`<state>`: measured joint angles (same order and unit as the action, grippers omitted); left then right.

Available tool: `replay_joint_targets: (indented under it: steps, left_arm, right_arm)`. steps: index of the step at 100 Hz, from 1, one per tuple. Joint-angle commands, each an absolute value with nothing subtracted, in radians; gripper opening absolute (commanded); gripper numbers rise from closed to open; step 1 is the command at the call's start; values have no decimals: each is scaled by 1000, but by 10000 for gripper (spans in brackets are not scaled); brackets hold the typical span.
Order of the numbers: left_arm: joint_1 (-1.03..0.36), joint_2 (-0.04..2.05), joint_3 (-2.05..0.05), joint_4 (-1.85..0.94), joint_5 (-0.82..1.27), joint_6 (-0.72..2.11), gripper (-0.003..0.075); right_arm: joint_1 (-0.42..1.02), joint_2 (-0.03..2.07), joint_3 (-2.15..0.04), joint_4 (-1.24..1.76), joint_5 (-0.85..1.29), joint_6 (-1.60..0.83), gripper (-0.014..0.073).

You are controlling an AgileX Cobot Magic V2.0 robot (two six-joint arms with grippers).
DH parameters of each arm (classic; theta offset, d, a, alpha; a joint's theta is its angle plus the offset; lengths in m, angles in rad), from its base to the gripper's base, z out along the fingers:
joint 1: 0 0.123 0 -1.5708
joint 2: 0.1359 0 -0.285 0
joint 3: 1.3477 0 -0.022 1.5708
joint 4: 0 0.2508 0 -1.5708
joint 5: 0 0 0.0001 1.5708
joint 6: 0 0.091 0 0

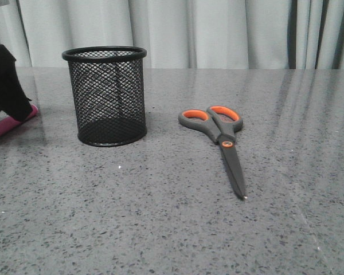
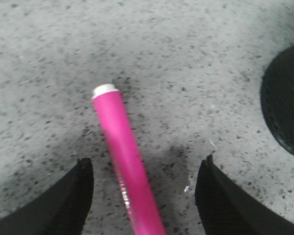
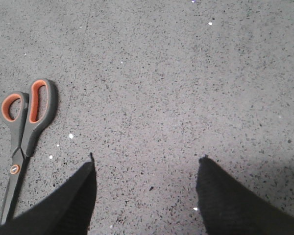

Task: Put pen and scissors into bin
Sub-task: 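Lower the left gripper onto the pink marker and close on it, then lift the pink marker with the left gripper and drop it into the mesh cup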

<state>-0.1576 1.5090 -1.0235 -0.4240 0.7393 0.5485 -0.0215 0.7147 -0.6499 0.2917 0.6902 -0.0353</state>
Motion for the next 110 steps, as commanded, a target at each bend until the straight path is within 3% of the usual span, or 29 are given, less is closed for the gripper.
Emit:
replay_joint_targets:
  steps: [1, 59, 68, 81, 110]
  left_arm:
    - [-179, 1480, -1056, -420, 694, 548, 419]
    - [-179, 1546, -1056, -410, 705, 547, 356]
    - [-179, 1546, -1056, -408, 709, 547, 250]
    - [-179, 1546, -1056, -408, 741, 547, -25]
    - [-179, 1482, -1056, -413, 741, 547, -22]
  right_arm:
    - [-28, 719, -683, 303, 624, -41, 401]
    - [-28, 719, -683, 303, 637, -41, 401]
    - [-28, 719, -683, 303, 638, -41, 401]
    - [-28, 719, -683, 303, 639, -41, 401]
    - [-28, 719, -683, 303, 645, -41, 401]
